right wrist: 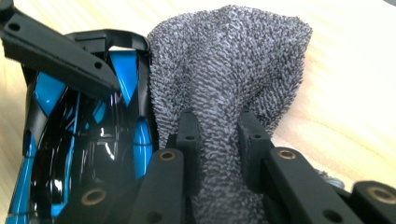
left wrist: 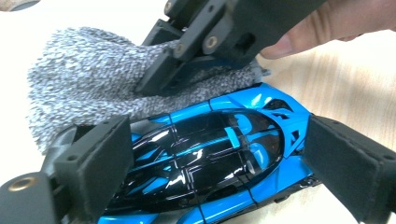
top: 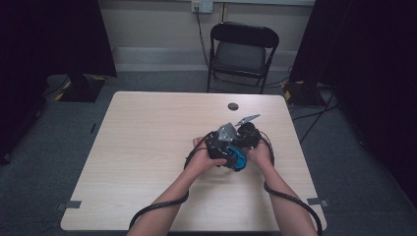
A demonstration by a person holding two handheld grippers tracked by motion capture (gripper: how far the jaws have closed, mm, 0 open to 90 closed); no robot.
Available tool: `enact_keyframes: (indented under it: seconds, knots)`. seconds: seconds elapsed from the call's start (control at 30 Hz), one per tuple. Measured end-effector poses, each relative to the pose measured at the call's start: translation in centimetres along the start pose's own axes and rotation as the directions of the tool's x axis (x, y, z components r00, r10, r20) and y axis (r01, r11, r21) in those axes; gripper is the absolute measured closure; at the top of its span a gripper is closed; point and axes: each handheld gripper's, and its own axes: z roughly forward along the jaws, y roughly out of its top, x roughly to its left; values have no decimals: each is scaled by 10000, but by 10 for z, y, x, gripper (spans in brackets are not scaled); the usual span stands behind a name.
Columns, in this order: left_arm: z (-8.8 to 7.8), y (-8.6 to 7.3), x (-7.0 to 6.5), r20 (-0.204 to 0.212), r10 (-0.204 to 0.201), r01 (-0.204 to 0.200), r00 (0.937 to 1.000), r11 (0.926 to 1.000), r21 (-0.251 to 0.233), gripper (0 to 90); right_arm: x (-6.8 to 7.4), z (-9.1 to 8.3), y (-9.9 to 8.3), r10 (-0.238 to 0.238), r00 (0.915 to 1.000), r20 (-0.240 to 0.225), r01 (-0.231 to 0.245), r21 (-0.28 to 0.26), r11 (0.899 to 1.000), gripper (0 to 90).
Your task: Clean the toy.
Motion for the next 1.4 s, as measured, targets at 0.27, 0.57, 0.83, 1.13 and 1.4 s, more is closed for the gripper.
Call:
enact_keyframes:
  seconds: [0.27,0.57,0.83,1.13,1.4]
  knots:
    - [-1,-1,1,-181,-134,132,9997,9999,-90,155,-2,-5,-4,-92,10000,2,92,61,9999,743]
    - [-1,-1,0,-318,24,-25,9995,10000,-28,156,-4,-12,-12,-282,9996,-80,282,94,9996,743]
    - [-1,-1,-2,-305,-29,28,9995,10000,-34,155,-7,-22,-24,-329,9994,-142,330,65,9994,744]
    - [-1,-1,-1,-262,-64,63,9996,10000,-53,155,-11,-36,-42,-213,9994,-272,213,-30,9998,743]
    - [0,0,-2,-335,-11,10,9994,10000,-18,155,-13,-50,-60,-42,9994,-344,39,-80,10000,742]
